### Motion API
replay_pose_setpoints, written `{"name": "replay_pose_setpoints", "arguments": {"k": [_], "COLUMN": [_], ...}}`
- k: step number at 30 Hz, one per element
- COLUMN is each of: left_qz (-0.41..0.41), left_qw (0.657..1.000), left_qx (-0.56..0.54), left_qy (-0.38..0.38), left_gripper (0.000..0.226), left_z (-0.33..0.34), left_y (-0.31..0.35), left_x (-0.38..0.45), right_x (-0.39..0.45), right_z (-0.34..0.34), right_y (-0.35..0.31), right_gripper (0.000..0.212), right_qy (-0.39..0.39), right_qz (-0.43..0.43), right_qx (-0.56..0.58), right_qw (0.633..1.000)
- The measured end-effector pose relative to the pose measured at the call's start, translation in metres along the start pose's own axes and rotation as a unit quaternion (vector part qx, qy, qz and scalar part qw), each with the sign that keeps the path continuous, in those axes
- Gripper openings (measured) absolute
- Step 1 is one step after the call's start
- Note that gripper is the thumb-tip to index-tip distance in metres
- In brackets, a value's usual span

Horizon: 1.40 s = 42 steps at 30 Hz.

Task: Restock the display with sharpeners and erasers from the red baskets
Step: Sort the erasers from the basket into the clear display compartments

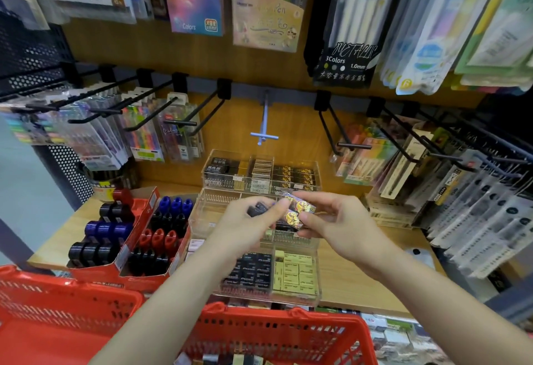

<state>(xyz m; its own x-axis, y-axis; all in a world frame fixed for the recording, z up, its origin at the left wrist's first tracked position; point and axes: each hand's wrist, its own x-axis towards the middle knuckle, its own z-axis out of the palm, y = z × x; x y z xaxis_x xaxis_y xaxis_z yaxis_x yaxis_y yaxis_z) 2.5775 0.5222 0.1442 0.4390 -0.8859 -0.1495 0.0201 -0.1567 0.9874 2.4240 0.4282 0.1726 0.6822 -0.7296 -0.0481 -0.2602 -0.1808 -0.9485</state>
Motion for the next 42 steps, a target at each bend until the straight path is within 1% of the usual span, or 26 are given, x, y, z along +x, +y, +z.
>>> {"name": "replay_pose_setpoints", "arguments": {"k": [2, 3, 6, 8, 10, 11, 12, 14, 16, 19, 20, 23, 25, 26, 27, 29, 30, 32, 34, 37, 40, 42], "left_qz": [0.002, -0.002, 0.001, 0.011, 0.019, 0.022, 0.025, 0.027, 0.026, 0.038, 0.042, 0.042, 0.048, 0.05, 0.052, 0.056, 0.053, 0.034, 0.004, -0.056, -0.084, -0.085], "left_qw": [1.0, 1.0, 0.999, 0.996, 0.98, 0.969, 0.96, 0.945, 0.927, 0.916, 0.913, 0.914, 0.914, 0.914, 0.916, 0.932, 0.947, 0.977, 0.991, 0.993, 0.981, 0.973], "left_qx": [0.02, 0.018, 0.029, 0.059, 0.138, 0.186, 0.229, 0.297, 0.35, 0.373, 0.378, 0.376, 0.376, 0.376, 0.37, 0.328, 0.281, 0.155, 0.06, -0.061, -0.166, -0.211], "left_qy": [0.001, 0.008, 0.031, 0.07, 0.14, 0.16, 0.162, 0.138, 0.129, 0.145, 0.148, 0.149, 0.146, 0.146, 0.146, 0.144, 0.144, 0.139, 0.123, 0.089, 0.061, 0.042], "left_gripper": [0.026, 0.027, 0.023, 0.015, 0.005, 0.005, 0.008, 0.017, 0.018, 0.011, 0.013, 0.014, 0.013, 0.012, 0.012, 0.012, 0.012, 0.01, 0.006, 0.034, 0.04, 0.041], "left_z": [-0.003, -0.004, -0.004, -0.007, -0.015, -0.019, -0.021, -0.023, -0.021, -0.02, -0.021, -0.022, -0.021, -0.021, -0.021, -0.02, -0.019, -0.017, -0.016, -0.014, -0.013, -0.011], "left_y": [0.001, 0.0, 0.0, -0.001, -0.004, -0.005, -0.007, -0.013, -0.02, -0.027, -0.028, -0.03, -0.029, -0.029, -0.029, -0.029, -0.028, -0.024, -0.017, -0.004, 0.004, 0.007], "left_x": [0.011, 0.019, 0.051, 0.082, 0.115, 0.127, 0.138, 0.154, 0.162, 0.171, 0.172, 0.172, 0.171, 0.17, 0.17, 0.169, 0.168, 0.165, 0.164, 0.166, 0.173, 0.173], "right_x": [0.013, 0.021, 0.056, 0.086, 0.117, 0.131, 0.143, 0.164, 0.178, 0.19, 0.192, 0.196, 0.192, 0.188, 0.183, 0.173, 0.171, 0.172, 0.176, 0.177, 0.178, 0.174], "right_z": [0.0, 0.001, 0.005, -0.001, -0.013, -0.017, -0.019, -0.017, -0.011, -0.008, -0.008, -0.002, 0.002, 0.003, 0.004, 0.005, 0.007, 0.007, 0.006, -0.003, -0.016, -0.018], "right_y": [-0.003, -0.002, 0.003, 0.008, 0.012, 0.014, 0.018, 0.023, 0.025, 0.03, 0.032, 0.04, 0.044, 0.048, 0.053, 0.063, 0.068, 0.076, 0.079, 0.079, 0.079, 0.077], "right_gripper": [0.032, 0.031, 0.03, 0.031, 0.036, 0.04, 0.043, 0.044, 0.04, 0.035, 0.034, 0.029, 0.028, 0.033, 0.043, 0.068, 0.078, 0.09, 0.097, 0.104, 0.103, 0.095], "right_qy": [-0.013, -0.006, 0.046, 0.091, 0.11, 0.105, 0.097, 0.07, 0.039, 0.01, 0.006, 0.002, -0.003, -0.01, -0.021, -0.056, -0.072, -0.077, -0.065, -0.06, -0.055, -0.053], "right_qz": [0.002, 0.0, 0.013, 0.029, 0.045, 0.063, 0.084, 0.111, 0.116, 0.118, 0.119, 0.118, 0.088, 0.062, 0.03, -0.017, -0.02, -0.006, -0.007, 0.001, 0.019, 0.013], "right_qx": [-0.01, -0.014, -0.053, -0.11, -0.233, -0.301, -0.349, -0.385, -0.422, -0.492, -0.507, -0.521, -0.533, -0.534, -0.537, -0.565, -0.575, -0.578, -0.58, -0.601, -0.6, -0.582], "right_qw": [1.0, 1.0, 0.997, 0.989, 0.965, 0.946, 0.928, 0.913, 0.898, 0.863, 0.854, 0.845, 0.842, 0.843, 0.843, 0.823, 0.815, 0.812, 0.812, 0.797, 0.798, 0.811]}}
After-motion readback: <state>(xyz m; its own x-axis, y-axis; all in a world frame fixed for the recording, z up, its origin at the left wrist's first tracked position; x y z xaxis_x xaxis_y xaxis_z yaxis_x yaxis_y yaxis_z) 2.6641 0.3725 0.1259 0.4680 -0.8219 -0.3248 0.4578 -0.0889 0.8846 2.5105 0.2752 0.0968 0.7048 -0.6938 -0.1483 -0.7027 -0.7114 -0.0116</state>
